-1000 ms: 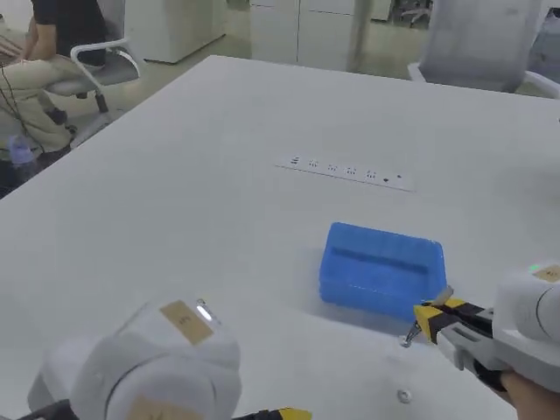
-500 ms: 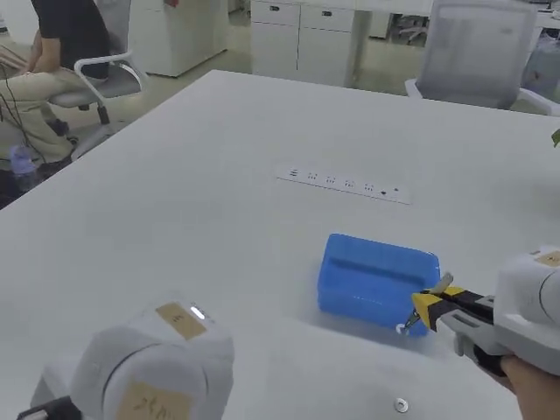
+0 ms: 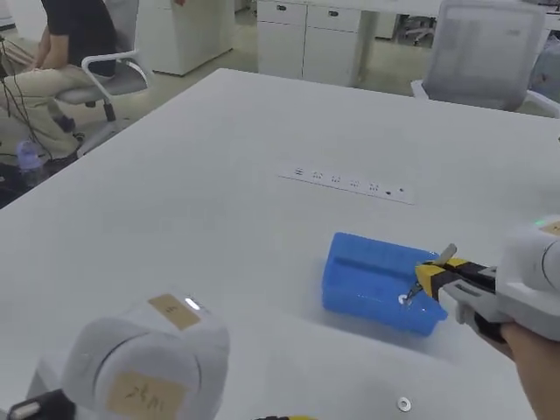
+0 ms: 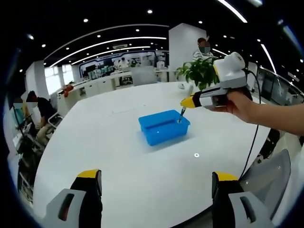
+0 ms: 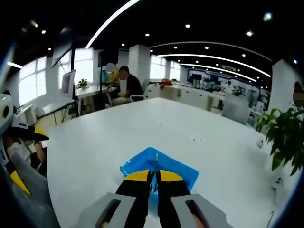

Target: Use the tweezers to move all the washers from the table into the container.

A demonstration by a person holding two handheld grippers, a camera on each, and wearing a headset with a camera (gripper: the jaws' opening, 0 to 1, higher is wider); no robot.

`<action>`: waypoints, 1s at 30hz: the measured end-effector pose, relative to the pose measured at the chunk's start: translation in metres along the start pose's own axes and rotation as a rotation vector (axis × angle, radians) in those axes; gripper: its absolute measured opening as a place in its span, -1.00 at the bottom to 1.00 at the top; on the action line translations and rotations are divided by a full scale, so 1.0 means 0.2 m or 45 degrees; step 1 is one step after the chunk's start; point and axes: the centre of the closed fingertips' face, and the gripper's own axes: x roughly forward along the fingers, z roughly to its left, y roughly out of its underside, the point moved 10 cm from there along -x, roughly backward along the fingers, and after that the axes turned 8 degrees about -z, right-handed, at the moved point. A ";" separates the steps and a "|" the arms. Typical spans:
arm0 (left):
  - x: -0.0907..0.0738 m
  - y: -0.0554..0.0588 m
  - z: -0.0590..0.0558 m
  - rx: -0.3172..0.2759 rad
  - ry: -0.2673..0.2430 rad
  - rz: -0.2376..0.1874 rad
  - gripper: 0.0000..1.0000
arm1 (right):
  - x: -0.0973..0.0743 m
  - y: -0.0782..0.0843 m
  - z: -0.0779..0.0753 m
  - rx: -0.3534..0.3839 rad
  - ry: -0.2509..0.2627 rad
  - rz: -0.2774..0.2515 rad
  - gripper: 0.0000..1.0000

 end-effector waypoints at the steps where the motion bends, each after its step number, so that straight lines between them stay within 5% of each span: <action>1: 0.00 0.00 0.00 -0.002 -0.003 -0.001 0.99 | 0.01 -0.01 0.00 -0.004 0.001 -0.002 -0.98; 12: 0.00 0.01 0.01 0.012 -0.011 0.023 0.98 | 0.11 0.00 -0.06 -0.068 0.065 0.013 -0.97; 30: 0.01 0.01 0.03 0.022 -0.019 0.043 0.96 | 0.25 0.20 -0.10 -0.052 0.065 0.181 -0.97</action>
